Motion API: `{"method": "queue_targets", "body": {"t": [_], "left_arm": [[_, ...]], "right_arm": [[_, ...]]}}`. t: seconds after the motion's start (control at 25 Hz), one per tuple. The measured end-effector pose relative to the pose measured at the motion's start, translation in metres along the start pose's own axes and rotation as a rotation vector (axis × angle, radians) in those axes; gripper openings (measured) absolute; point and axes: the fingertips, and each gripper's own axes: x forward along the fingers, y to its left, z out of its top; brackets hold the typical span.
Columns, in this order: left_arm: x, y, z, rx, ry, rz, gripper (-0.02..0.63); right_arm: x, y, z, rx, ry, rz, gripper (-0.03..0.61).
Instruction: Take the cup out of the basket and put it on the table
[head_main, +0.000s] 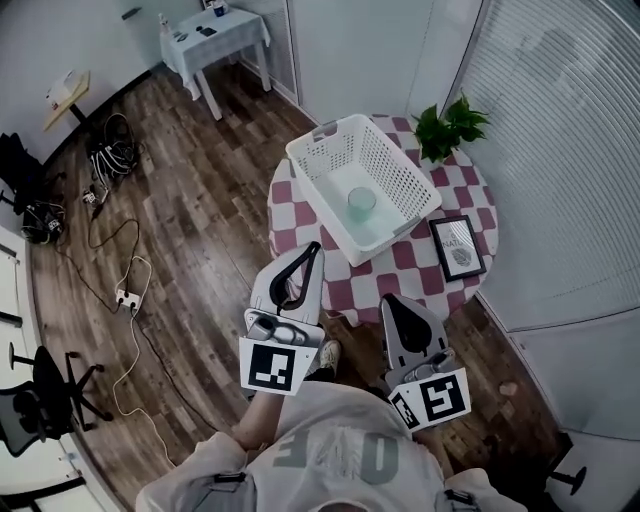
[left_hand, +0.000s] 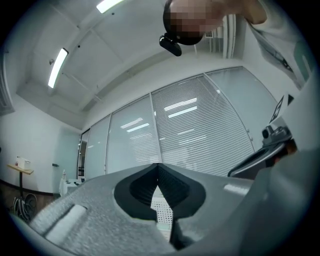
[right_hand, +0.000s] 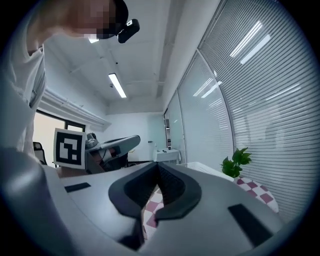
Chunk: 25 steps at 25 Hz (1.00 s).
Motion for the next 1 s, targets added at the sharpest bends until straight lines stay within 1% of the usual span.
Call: {"method": "queue_targets", "body": {"t": [0.12, 0.2, 0.28, 0.4, 0.48, 0.6, 0.68, 0.76, 0.8, 0.92, 1.0], "left_arm": [[0.018, 0.031, -0.018, 0.011, 0.02, 0.022, 0.003], [0.031, 0.047, -0.029, 0.002, 0.037, 0.049, 0.003], [0.042, 0.061, -0.038, -0.01, 0.045, 0.076, 0.003], [0.058, 0.074, -0.052, -0.002, 0.069, 0.105, 0.003], [0.073, 0.08, -0.056, 0.007, 0.075, 0.121, 0.003], [0.099, 0.082, -0.055, 0.018, 0.078, 0.149, 0.003], [0.121, 0.082, -0.053, 0.052, 0.094, 0.146, 0.003], [0.146, 0.085, -0.054, 0.085, 0.112, 0.145, 0.003], [0.158, 0.086, -0.056, 0.087, 0.122, 0.147, 0.003], [0.183, 0.072, -0.07, 0.08, 0.155, 0.12, 0.003], [0.199, 0.06, -0.082, 0.107, 0.184, 0.088, 0.003]], "right_arm": [[0.019, -0.017, -0.011, 0.012, 0.035, -0.043, 0.009], [0.027, -0.034, -0.014, 0.021, 0.049, -0.073, 0.009], [0.034, -0.052, -0.017, 0.018, 0.063, -0.1, 0.009], [0.05, -0.081, -0.02, 0.021, 0.075, -0.116, 0.009], [0.066, -0.098, -0.019, 0.026, 0.068, -0.107, 0.009], [0.093, -0.12, -0.011, 0.015, 0.058, -0.054, 0.009], [0.109, -0.137, 0.0, -0.008, 0.044, -0.018, 0.009], [0.127, -0.159, 0.01, -0.026, 0.033, -0.003, 0.009], [0.133, -0.17, 0.012, -0.024, 0.03, -0.002, 0.009], [0.139, -0.201, 0.001, 0.023, 0.027, -0.011, 0.009], [0.141, -0.22, -0.012, 0.066, 0.033, -0.02, 0.009]]}}
